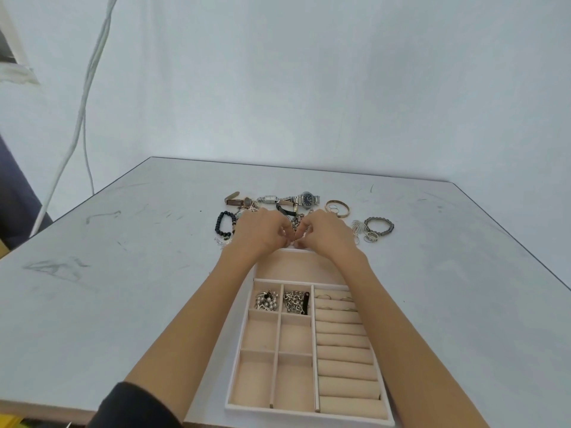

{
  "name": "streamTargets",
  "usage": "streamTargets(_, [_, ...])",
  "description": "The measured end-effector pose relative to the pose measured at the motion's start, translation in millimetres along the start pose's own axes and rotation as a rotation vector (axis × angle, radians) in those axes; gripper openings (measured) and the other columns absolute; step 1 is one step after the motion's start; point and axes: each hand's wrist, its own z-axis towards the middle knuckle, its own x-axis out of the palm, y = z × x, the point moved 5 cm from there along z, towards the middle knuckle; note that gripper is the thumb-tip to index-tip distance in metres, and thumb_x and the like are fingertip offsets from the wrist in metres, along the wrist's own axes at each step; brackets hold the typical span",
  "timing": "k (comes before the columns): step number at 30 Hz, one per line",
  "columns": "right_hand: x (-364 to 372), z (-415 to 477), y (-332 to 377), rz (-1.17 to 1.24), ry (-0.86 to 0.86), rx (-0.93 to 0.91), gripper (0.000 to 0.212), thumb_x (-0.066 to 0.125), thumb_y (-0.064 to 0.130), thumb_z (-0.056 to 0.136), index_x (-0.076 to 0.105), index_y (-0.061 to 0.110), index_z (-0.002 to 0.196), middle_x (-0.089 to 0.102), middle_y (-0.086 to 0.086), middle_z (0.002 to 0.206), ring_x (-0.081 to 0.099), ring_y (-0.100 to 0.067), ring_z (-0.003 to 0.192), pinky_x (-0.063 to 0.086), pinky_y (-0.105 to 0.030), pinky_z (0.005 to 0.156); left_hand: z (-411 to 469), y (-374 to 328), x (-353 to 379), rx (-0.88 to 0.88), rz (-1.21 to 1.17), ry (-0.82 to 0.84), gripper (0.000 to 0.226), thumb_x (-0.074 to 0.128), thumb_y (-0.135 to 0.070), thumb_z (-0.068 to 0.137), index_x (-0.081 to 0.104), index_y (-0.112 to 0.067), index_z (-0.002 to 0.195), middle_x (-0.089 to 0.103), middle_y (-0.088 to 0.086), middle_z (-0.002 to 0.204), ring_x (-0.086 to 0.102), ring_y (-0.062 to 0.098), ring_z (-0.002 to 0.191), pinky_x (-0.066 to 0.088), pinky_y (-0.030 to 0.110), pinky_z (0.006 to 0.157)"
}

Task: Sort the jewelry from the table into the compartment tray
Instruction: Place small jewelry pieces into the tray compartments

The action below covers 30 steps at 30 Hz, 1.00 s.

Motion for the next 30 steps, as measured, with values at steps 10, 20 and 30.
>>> streamTargets(10, [1.1, 0.4, -1.8, 0.032, 0.015, 0.0, 0.017, 0.075, 0.02, 0.073, 0.073, 0.026, 0.09, 0.069, 0.001, 0.099, 0.064, -0.019, 0.093, 0.043, -0.028, 0.069, 3.5, 3.3, 5.1, -0.031, -0.005, 0.042, 0.017, 0.062, -0.038, 0.086, 0.066, -0.039, 0.103, 0.069, -0.01, 0.101, 0.06, 0.015, 0.105, 0.043, 0.031, 0.085])
streamTargets(20, [0.6, -1.3, -1.7, 0.031, 0.001, -0.03, 0.015, 0.075, 0.024, 0.076, 0.075, 0.026, 0.091, 0.066, 0.005, 0.103, 0.061, -0.018, 0.097, 0.04, -0.028, 0.07, 0.0, 10.0, 11.4, -0.037, -0.26, 0.011, 0.012, 0.071, -0.025, 0.081, 0.065, -0.026, 0.092, 0.067, -0.01, 0.093, 0.056, 0.01, 0.083, 0.04, 0.026, 0.072])
streamTargets(30, [3.2, -0.8, 2.3, 0.003, 0.013, -0.093, 0.017, 0.072, 0.029, 0.079, 0.073, 0.032, 0.096, 0.057, 0.008, 0.091, 0.059, -0.016, 0.095, 0.044, -0.029, 0.075, -8.6, 26.9, 8.4, -0.066, -0.489, -0.11, 0.014, 0.074, -0.019, 0.076, 0.066, -0.031, 0.078, 0.068, -0.011, 0.078, 0.057, 0.004, 0.07, 0.051, 0.031, 0.075])
